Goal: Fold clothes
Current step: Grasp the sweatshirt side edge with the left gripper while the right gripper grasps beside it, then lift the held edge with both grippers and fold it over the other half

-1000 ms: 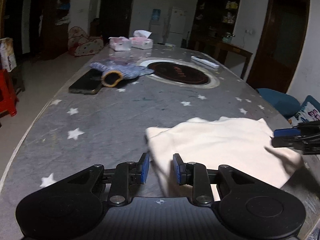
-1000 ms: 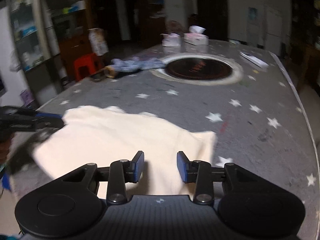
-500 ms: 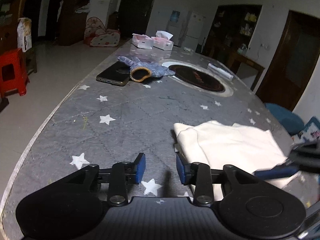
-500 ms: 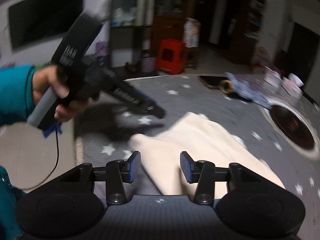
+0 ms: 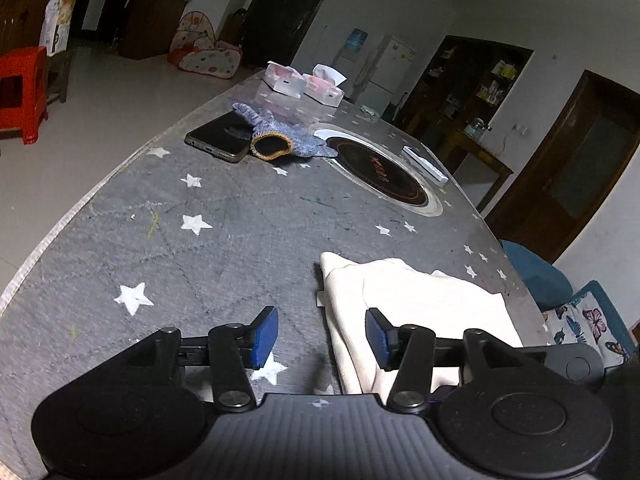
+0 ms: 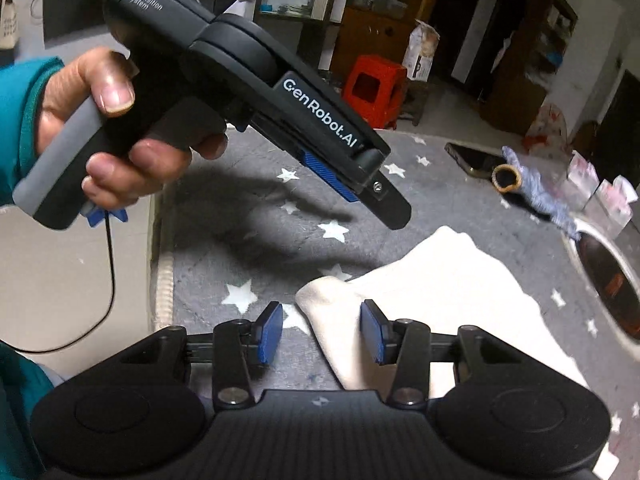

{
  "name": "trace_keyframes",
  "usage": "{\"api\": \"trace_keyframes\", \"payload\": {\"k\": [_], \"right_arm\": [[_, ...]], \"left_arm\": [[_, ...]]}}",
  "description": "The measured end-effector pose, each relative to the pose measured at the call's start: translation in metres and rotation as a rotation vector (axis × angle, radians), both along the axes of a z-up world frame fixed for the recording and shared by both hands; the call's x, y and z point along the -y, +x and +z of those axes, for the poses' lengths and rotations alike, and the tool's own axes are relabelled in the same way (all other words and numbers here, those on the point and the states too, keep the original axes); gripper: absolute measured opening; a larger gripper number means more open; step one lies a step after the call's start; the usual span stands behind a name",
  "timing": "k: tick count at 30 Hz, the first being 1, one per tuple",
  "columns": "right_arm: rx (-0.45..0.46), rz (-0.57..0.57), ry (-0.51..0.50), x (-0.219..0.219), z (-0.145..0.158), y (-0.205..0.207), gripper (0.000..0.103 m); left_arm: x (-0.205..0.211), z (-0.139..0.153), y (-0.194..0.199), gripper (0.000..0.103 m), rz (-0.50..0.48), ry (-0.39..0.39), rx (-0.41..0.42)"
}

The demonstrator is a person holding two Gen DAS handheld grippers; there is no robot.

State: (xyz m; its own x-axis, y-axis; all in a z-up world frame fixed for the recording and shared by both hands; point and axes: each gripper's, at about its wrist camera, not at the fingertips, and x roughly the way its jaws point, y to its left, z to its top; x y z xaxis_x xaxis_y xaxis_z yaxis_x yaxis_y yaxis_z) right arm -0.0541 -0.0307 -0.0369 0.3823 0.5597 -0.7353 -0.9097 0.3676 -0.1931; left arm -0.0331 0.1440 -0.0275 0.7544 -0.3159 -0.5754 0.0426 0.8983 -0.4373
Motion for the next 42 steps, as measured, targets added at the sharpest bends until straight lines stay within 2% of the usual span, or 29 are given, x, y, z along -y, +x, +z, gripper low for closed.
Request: {"api": "trace_keyframes", "payload": {"k": [3,5,8,13,20,24,25,26,28,30,34,37,42], "right_arm": [[0.013,-0.006,-0.001,0.0,-0.001,0.0,0.039],[0.027,-0.03,0.009,0.002,0.001,0.002,0.022],[0.011,-0.071,0.048,0.007,0.007,0.008,0.014],[-0.08,-0.147,0.161,0.025,0.024,0.027,0.012],[-0.14,-0.203,0.266,0.049,0.041,0.038,0.011],[-0.153,-0.215,0.3,0.059,0.046,0.04,0.011],[-0.156,-0.215,0.305,0.06,0.046,0.04,0.011],[-0.159,-0.212,0.305,0.061,0.045,0.039,0.011],[-0.162,-0.207,0.303,0.061,0.042,0.037,0.011],[-0.161,-0.206,0.303,0.063,0.039,0.033,0.011],[-0.179,-0.224,0.319,0.074,0.037,0.034,0.015],[-0.189,-0.279,0.347,0.09,0.037,0.035,0.018],[-0.195,-0.48,0.372,0.141,0.03,0.049,0.019]], "left_arm": [[-0.002,-0.002,0.0,0.052,-0.004,-0.046,-0.015],[-0.002,-0.002,0.0,0.053,-0.003,-0.063,-0.022],[-0.002,-0.002,0.001,0.058,0.009,-0.093,-0.032],[-0.002,-0.004,0.006,0.07,0.04,-0.214,-0.059],[0.004,-0.017,0.021,0.071,0.089,-0.389,-0.134],[0.01,-0.027,0.031,0.068,0.092,-0.485,-0.173],[0.012,-0.03,0.034,0.064,0.091,-0.501,-0.18],[0.014,-0.032,0.037,0.056,0.091,-0.512,-0.185],[0.017,-0.034,0.041,0.041,0.089,-0.505,-0.185],[0.02,-0.036,0.044,0.021,0.087,-0.495,-0.184],[0.022,-0.038,0.044,0.016,0.091,-0.451,-0.18],[0.024,-0.037,0.043,0.016,0.09,-0.41,-0.173],[0.028,-0.033,0.043,0.016,0.074,-0.334,-0.158]]}}
